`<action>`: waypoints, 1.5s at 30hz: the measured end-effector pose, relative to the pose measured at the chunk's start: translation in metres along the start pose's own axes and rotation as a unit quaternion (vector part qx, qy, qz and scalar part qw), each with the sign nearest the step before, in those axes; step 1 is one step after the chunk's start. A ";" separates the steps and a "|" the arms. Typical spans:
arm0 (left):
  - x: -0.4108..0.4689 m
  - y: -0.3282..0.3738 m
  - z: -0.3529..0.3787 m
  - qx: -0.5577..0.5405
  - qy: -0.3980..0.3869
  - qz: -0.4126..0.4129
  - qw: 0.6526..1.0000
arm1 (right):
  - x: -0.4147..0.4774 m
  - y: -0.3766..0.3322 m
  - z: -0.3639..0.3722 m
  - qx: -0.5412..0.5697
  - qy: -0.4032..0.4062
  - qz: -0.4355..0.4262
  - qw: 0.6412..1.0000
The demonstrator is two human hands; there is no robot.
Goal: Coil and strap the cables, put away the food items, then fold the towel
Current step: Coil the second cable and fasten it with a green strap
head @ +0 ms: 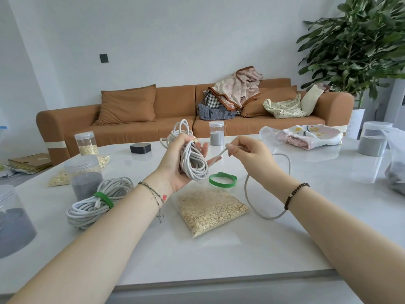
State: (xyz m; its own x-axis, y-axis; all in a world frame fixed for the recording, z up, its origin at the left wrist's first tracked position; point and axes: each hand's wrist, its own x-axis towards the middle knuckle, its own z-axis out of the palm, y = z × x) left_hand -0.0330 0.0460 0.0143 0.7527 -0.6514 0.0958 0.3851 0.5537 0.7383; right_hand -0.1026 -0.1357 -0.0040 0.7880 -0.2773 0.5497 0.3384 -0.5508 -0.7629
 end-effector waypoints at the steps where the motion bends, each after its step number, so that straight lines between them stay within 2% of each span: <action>1: -0.001 -0.001 0.001 0.011 0.003 0.000 1.000 | -0.001 -0.002 0.000 0.005 0.000 -0.013 1.000; 6: -0.003 -0.002 0.002 0.076 -0.005 -0.037 0.996 | -0.005 -0.008 0.000 0.019 0.026 -0.092 0.995; 12: -0.007 -0.012 0.007 0.185 -0.028 -0.108 0.976 | -0.006 -0.009 0.003 0.003 0.050 -0.110 0.993; 21: -0.006 -0.011 0.004 0.114 -0.065 -0.159 0.978 | -0.004 -0.005 0.002 0.053 0.002 -0.097 0.994; 28: -0.002 -0.002 -0.003 0.073 -0.068 -0.102 0.990 | -0.002 -0.001 0.001 0.005 -0.013 -0.040 0.999; 32: -0.002 0.004 -0.005 0.018 -0.087 -0.078 0.993 | 0.002 0.002 -0.003 -0.034 0.014 0.005 0.999; 35: 0.000 0.004 -0.006 0.031 -0.086 -0.055 0.994 | 0.003 0.008 -0.005 -0.050 0.025 0.034 0.998; 37: 0.001 0.000 -0.006 0.053 -0.067 -0.055 0.995 | 0.003 0.007 -0.005 -0.040 0.036 0.015 0.998; 41: 0.001 -0.003 -0.007 0.056 -0.029 -0.120 0.991 | 0.000 -0.001 -0.006 0.013 0.078 -0.054 0.995; 45: -0.003 -0.001 -0.007 0.103 -0.067 -0.203 0.972 | -0.001 -0.007 -0.006 0.029 0.096 -0.083 0.992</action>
State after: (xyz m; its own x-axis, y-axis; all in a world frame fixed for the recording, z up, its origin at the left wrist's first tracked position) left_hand -0.0319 0.0516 0.0086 0.4793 -0.8639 -0.1545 0.5107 0.1313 0.8497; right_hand -0.1092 -0.1363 0.0030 0.6089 -0.3337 0.7196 0.4893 -0.5560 -0.6719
